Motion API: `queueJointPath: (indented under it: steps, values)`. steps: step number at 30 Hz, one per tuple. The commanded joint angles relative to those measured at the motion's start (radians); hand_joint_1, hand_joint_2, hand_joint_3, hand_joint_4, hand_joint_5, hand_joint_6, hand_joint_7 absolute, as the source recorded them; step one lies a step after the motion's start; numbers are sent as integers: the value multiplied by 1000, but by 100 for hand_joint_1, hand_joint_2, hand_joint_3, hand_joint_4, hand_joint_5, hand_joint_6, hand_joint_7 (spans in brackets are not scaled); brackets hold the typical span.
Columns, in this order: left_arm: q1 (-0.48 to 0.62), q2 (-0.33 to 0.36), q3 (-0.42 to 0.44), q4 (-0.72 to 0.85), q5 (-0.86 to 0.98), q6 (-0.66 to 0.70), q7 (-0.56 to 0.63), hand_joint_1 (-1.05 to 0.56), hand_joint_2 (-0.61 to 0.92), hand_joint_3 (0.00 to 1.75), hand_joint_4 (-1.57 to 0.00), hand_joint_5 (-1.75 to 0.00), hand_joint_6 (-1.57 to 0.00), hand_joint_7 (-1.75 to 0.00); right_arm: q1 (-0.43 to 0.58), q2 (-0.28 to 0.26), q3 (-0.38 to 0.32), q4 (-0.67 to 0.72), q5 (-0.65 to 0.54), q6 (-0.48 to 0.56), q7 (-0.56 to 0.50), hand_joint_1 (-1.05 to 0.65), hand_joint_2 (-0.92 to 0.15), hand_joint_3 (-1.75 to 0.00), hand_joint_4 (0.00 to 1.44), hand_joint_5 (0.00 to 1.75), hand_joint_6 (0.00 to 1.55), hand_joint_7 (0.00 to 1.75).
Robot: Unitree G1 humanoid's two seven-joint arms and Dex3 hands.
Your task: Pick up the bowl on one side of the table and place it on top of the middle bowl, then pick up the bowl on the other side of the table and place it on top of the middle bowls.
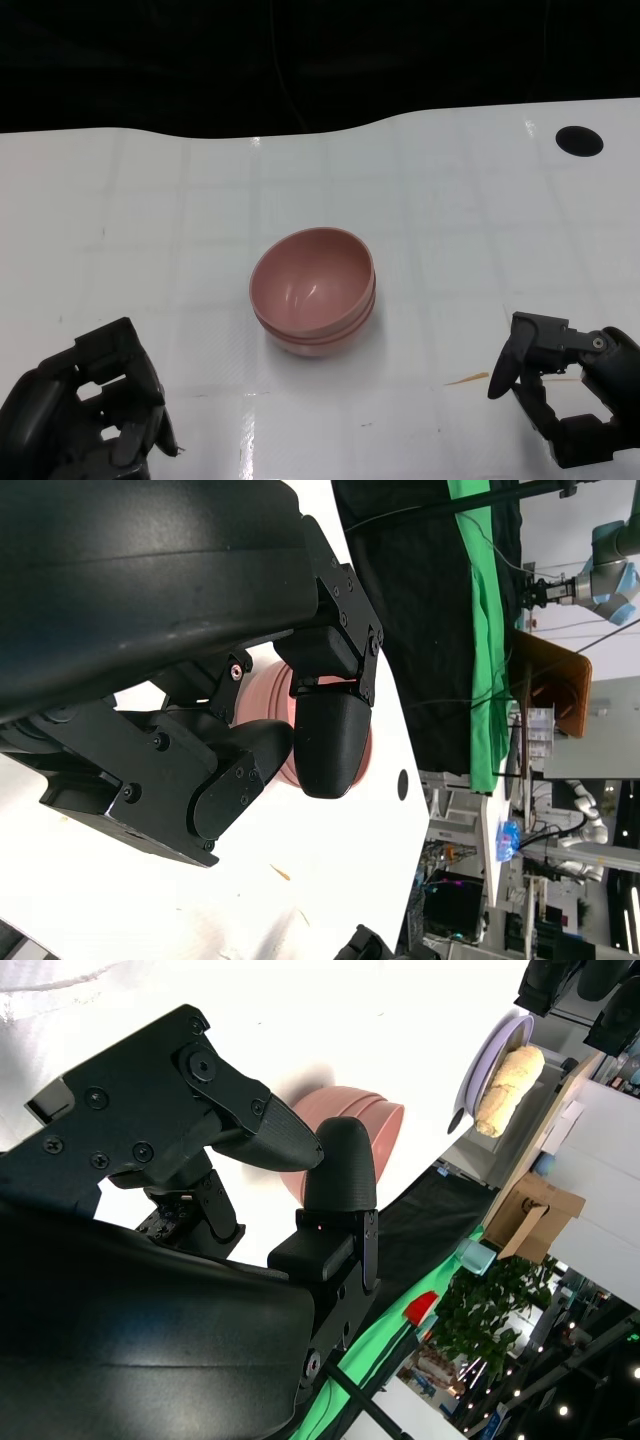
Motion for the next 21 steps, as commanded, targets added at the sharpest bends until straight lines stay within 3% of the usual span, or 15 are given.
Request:
queueJointPath:
  steps: [1, 10, 21]
  values:
    - [0, 0, 6, 9, 3, -13, -2, -4, 53, 124, -80, -175, -70, -167, 3, -16, -11, 6, 16, -11, -1, -9, -52, -119, 89, 175, 69, 172]
    - [-3, -1, 2, 14, 17, -16, 3, -4, 53, 126, -80, -175, -70, -166, 3, -14, -8, 16, 11, -22, -3, -10, -49, -127, 91, 175, 72, 166]
    - [-8, 1, 6, 5, 26, 10, 15, -5, 53, 125, -77, -175, -68, -167, 1, -16, -7, 18, 14, -15, 2, -12, -51, -121, 90, 175, 71, 169]
